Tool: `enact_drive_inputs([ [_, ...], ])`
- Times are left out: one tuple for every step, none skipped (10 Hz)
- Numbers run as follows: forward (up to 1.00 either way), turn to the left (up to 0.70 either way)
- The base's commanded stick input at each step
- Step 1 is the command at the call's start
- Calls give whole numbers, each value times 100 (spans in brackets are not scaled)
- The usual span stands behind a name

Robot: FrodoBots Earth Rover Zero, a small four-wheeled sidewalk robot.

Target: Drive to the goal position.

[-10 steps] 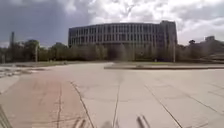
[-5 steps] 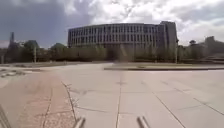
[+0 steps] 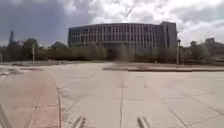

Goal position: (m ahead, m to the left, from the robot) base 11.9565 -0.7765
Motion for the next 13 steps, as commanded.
enact_drive_inputs([
  [70,4],
  [70,21],
  [70,32],
  [70,35],
  [70,35],
  [70,28],
  [70,13],
  [70,0],
  [70,0],
  [70,0],
  [70,0],
  [70,0],
  [70,0],
])
